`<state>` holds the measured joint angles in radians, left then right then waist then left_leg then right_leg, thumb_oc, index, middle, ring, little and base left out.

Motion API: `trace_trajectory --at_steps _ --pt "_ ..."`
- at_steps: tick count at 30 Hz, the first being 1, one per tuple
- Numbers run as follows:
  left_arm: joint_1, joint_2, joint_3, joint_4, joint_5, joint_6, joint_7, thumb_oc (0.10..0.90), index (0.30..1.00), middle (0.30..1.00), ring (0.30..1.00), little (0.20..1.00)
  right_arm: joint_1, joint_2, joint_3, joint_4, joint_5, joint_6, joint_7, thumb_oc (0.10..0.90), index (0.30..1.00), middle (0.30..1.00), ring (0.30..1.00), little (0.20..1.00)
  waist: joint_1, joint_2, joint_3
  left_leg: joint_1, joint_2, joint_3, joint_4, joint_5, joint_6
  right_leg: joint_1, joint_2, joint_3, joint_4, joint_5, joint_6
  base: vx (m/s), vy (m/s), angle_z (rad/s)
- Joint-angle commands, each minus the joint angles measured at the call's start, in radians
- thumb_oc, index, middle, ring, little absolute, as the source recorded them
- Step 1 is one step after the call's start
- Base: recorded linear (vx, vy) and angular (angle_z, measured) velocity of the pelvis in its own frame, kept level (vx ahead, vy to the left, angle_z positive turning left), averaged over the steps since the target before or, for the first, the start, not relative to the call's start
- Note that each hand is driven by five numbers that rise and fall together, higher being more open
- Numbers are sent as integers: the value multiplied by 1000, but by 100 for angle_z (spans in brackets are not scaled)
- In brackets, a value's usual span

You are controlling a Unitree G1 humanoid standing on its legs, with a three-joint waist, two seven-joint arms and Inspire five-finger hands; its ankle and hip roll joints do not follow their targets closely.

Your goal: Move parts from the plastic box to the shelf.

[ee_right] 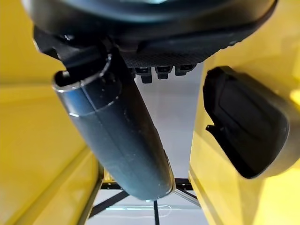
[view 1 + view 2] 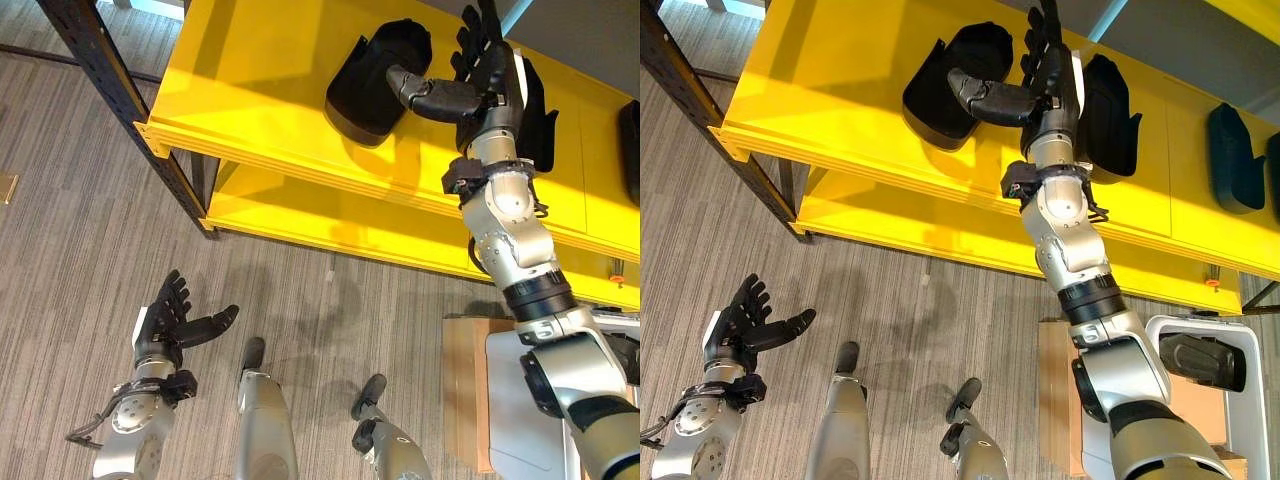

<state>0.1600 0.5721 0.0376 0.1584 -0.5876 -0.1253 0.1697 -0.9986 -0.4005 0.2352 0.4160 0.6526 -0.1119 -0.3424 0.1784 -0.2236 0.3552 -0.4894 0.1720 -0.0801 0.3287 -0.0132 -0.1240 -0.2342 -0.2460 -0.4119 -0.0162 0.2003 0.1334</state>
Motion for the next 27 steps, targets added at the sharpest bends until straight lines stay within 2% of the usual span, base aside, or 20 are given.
trace_trajectory --at_steps 1,13,17,27 --pt "27 78 14 -87 -21 -70 7 900 1000 1000 1000 1000 -185 -38 -21 1 30 -134 -37 900 1000 1000 1000 1000 12 -7 -55 23 -32 0 -155 61 80 144 28 54 102 -109 48 0 0 0" --pt "2 87 -5 -103 -25 -94 20 900 1000 1000 1000 1000 -274 -33 -55 118 -64 -124 -118 900 1000 1000 1000 1000 46 11 -33 -17 -58 -16 -157 68 83 139 21 33 77 -88 57 1 14 3" --pt "-3 86 -14 -118 -27 -106 26 900 1000 1000 1000 1000 -289 -36 -79 188 -108 -120 -157 900 1000 1000 1000 1000 58 25 -24 -26 -64 -24 -158 68 85 137 19 26 73 -89 58 7 17 6" --pt "-18 79 -36 -111 -18 -112 43 900 1000 1000 1000 1000 -280 -34 -88 169 -219 -105 -207 900 1000 1000 1000 1000 61 39 -8 -31 -68 -20 -147 61 88 130 17 31 76 -98 56 2 5 2"
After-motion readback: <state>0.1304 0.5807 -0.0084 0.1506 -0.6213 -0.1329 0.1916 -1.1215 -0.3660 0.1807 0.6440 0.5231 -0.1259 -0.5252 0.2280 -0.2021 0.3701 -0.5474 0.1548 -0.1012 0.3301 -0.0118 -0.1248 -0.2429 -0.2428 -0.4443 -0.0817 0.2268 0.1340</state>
